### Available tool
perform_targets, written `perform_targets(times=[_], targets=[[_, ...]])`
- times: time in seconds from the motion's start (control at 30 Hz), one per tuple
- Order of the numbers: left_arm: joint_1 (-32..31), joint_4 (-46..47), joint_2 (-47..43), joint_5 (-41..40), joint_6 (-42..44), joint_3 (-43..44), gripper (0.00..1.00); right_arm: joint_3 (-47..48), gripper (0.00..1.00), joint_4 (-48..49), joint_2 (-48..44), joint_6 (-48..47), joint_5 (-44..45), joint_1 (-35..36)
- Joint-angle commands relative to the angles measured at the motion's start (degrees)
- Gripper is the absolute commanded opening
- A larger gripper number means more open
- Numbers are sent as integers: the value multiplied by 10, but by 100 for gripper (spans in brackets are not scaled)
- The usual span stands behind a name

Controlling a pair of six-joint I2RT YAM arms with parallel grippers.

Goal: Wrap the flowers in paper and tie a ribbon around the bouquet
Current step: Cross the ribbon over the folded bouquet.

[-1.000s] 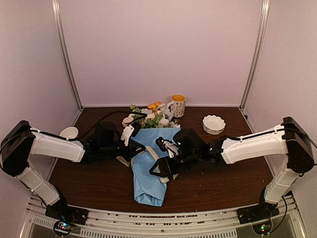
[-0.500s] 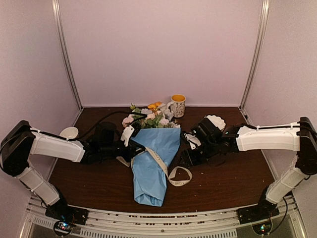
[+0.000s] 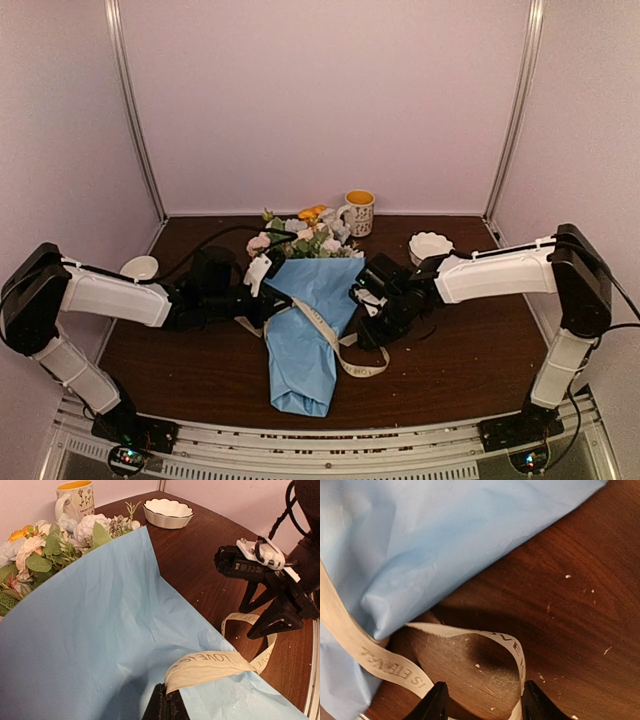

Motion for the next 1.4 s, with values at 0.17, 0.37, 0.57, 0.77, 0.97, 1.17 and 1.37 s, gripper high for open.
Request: perform_targets(times=[0.17, 0.37, 0.57, 0.77, 0.97, 1.17, 1.37], targets=[[4, -1, -18, -1, 18, 12, 0, -2, 37, -69, 15, 13, 89, 8], [4, 0, -21, -2, 17, 10, 0, -4, 0, -68, 6, 11, 69, 8], [4, 5, -18, 0, 14, 7, 0, -17, 0, -5, -104, -61, -47, 64], [4, 15, -18, 2, 7, 4, 0, 11, 0, 202, -162, -56, -201, 144], [5, 16, -16, 4, 4, 3, 0, -19, 0, 382, -126, 20, -182, 150], [5, 18, -22, 3, 2, 2, 0, -7, 0, 373, -22, 53, -160, 146], [5, 17, -30, 5, 6, 1, 0, 16, 0, 356, 41, 94, -123, 113]])
